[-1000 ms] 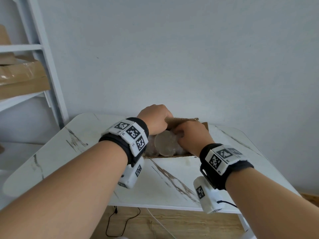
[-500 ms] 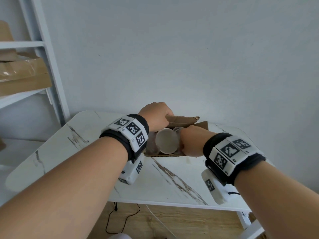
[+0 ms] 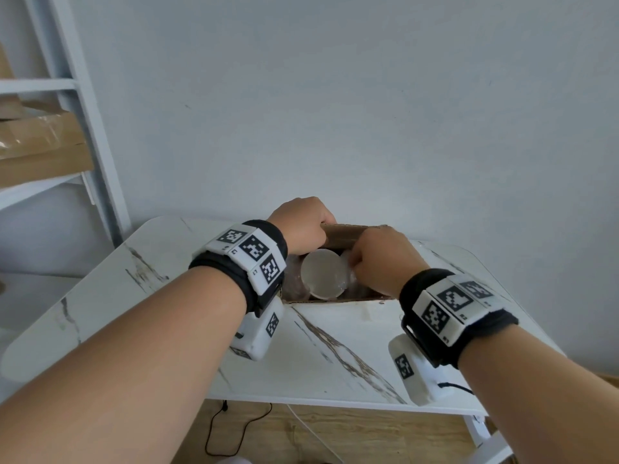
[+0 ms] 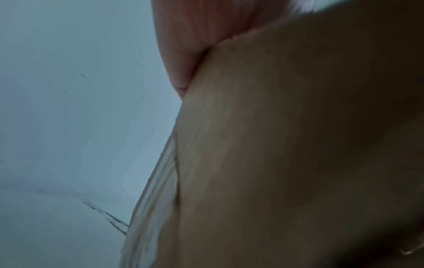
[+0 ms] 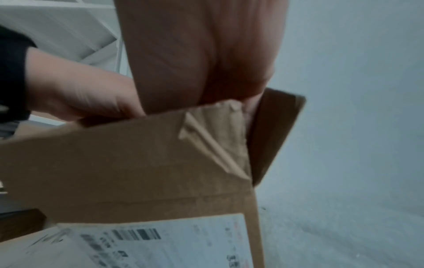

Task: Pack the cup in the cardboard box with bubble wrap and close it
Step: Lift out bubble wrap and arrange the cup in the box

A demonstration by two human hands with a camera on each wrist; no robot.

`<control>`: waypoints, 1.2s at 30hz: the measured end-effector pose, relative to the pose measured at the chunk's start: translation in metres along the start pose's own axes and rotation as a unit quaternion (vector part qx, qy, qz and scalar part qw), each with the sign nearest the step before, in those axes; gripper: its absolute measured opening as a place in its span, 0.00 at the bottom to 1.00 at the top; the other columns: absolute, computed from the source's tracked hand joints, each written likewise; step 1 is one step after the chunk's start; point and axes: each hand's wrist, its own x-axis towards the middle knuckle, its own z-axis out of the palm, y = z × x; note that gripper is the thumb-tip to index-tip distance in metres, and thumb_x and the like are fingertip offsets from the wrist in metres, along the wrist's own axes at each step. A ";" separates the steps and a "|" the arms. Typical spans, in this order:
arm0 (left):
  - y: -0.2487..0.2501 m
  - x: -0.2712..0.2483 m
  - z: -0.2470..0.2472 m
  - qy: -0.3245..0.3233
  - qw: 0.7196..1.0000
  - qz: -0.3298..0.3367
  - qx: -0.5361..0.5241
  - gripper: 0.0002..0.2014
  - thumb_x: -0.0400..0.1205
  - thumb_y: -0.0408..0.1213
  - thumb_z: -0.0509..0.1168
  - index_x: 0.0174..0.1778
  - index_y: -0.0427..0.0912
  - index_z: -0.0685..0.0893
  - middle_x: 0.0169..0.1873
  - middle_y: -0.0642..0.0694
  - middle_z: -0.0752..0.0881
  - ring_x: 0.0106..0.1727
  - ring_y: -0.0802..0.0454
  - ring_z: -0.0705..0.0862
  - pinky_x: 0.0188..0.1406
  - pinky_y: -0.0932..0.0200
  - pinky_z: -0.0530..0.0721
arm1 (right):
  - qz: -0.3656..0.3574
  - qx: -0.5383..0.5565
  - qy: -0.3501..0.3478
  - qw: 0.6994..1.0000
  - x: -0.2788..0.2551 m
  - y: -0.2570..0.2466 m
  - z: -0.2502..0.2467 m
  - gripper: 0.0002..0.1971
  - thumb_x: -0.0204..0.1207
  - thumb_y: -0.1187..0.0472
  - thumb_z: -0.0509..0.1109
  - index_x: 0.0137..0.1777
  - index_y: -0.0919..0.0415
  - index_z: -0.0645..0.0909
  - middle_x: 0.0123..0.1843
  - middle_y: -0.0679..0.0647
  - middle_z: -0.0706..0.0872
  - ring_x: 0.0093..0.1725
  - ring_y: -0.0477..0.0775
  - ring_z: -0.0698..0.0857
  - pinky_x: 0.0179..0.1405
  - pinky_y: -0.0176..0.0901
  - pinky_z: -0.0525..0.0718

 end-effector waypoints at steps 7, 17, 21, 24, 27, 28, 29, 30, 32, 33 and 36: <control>0.000 -0.002 0.002 0.005 1.000 0.005 -0.001 0.09 0.76 0.23 0.62 0.39 0.34 0.88 0.29 0.39 0.78 0.31 0.45 0.73 0.30 0.58 0.70 | -0.065 -0.066 0.026 0.995 -0.003 0.002 0.018 0.09 0.75 0.62 0.65 0.50 0.55 0.85 0.47 0.54 0.90 0.49 0.57 0.87 0.41 0.42 0.78; 0.002 -0.003 -0.001 -0.006 1.000 0.011 0.005 0.10 0.77 0.24 0.62 0.43 0.34 0.89 0.27 0.45 0.78 0.25 0.54 0.72 0.25 0.62 0.71 | -0.018 -0.039 -0.082 0.996 0.015 -0.010 0.025 0.14 0.77 0.59 0.65 0.61 0.58 0.81 0.58 0.56 0.86 0.57 0.59 0.86 0.50 0.47 0.82; 0.000 -0.002 -0.001 -0.001 1.000 0.013 0.016 0.09 0.77 0.24 0.62 0.42 0.33 0.89 0.27 0.44 0.79 0.26 0.53 0.72 0.26 0.62 0.70 | -0.014 -0.022 -0.097 0.995 0.020 -0.011 0.028 0.13 0.76 0.61 0.65 0.59 0.61 0.81 0.58 0.57 0.87 0.57 0.59 0.86 0.54 0.48 0.84; -0.002 0.001 -0.003 -0.003 1.000 0.014 0.021 0.11 0.78 0.25 0.62 0.36 0.40 0.88 0.26 0.48 0.80 0.30 0.51 0.77 0.29 0.61 0.74 | -0.017 0.016 -0.069 0.997 0.022 -0.004 0.024 0.12 0.74 0.65 0.64 0.54 0.60 0.84 0.54 0.58 0.88 0.54 0.60 0.86 0.51 0.47 0.85; -0.005 0.007 -0.006 0.002 0.998 0.016 0.053 0.09 0.78 0.29 0.65 0.44 0.45 0.90 0.35 0.48 0.86 0.41 0.46 0.83 0.39 0.57 0.81 | -0.006 0.044 -0.012 0.999 0.020 0.003 0.017 0.14 0.73 0.67 0.63 0.49 0.56 0.89 0.49 0.57 0.89 0.48 0.60 0.85 0.45 0.45 0.83; -0.006 0.008 -0.007 0.010 0.998 0.014 0.062 0.08 0.78 0.31 0.66 0.46 0.45 0.90 0.34 0.49 0.85 0.42 0.46 0.83 0.40 0.57 0.80 | -0.005 0.044 0.000 0.999 0.019 0.005 0.015 0.14 0.72 0.67 0.63 0.49 0.55 0.89 0.48 0.56 0.89 0.48 0.59 0.85 0.45 0.45 0.84; -0.008 0.009 -0.007 0.020 0.998 0.011 0.065 0.07 0.79 0.33 0.67 0.46 0.46 0.89 0.33 0.51 0.85 0.42 0.47 0.83 0.40 0.57 0.79 | -0.004 0.042 0.006 0.999 0.019 0.007 0.013 0.15 0.71 0.67 0.63 0.50 0.54 0.90 0.47 0.56 0.89 0.48 0.59 0.86 0.46 0.45 0.85; -0.011 0.010 -0.007 0.029 0.998 0.005 0.061 0.05 0.79 0.35 0.68 0.46 0.45 0.89 0.34 0.50 0.86 0.42 0.46 0.84 0.41 0.56 0.81 | -0.001 0.041 0.008 0.999 0.018 0.009 0.011 0.16 0.70 0.67 0.63 0.49 0.54 0.90 0.45 0.55 0.88 0.47 0.59 0.86 0.45 0.45 0.85; -0.017 0.011 -0.007 0.047 0.998 -0.012 0.042 0.06 0.79 0.36 0.69 0.48 0.43 0.90 0.42 0.45 0.89 0.47 0.44 0.86 0.46 0.53 0.84 | 0.006 0.042 0.011 0.999 0.019 0.012 0.008 0.15 0.70 0.67 0.63 0.47 0.56 0.90 0.40 0.55 0.86 0.42 0.58 0.85 0.39 0.43 0.83; -0.019 0.011 -0.007 0.054 0.998 -0.023 0.032 0.07 0.79 0.35 0.69 0.50 0.44 0.90 0.45 0.45 0.90 0.49 0.44 0.86 0.47 0.53 0.84 | 0.010 0.045 0.013 0.999 0.020 0.013 0.007 0.14 0.70 0.67 0.63 0.46 0.58 0.90 0.37 0.55 0.85 0.40 0.57 0.83 0.37 0.42 0.82; -0.026 0.011 -0.008 0.061 0.996 -0.058 -0.003 0.14 0.79 0.33 0.67 0.60 0.48 0.87 0.58 0.48 0.88 0.57 0.47 0.85 0.53 0.55 0.82 | 0.015 0.085 0.035 0.996 0.022 0.014 0.002 0.12 0.70 0.64 0.63 0.43 0.60 0.89 0.38 0.56 0.87 0.40 0.58 0.84 0.37 0.43 0.84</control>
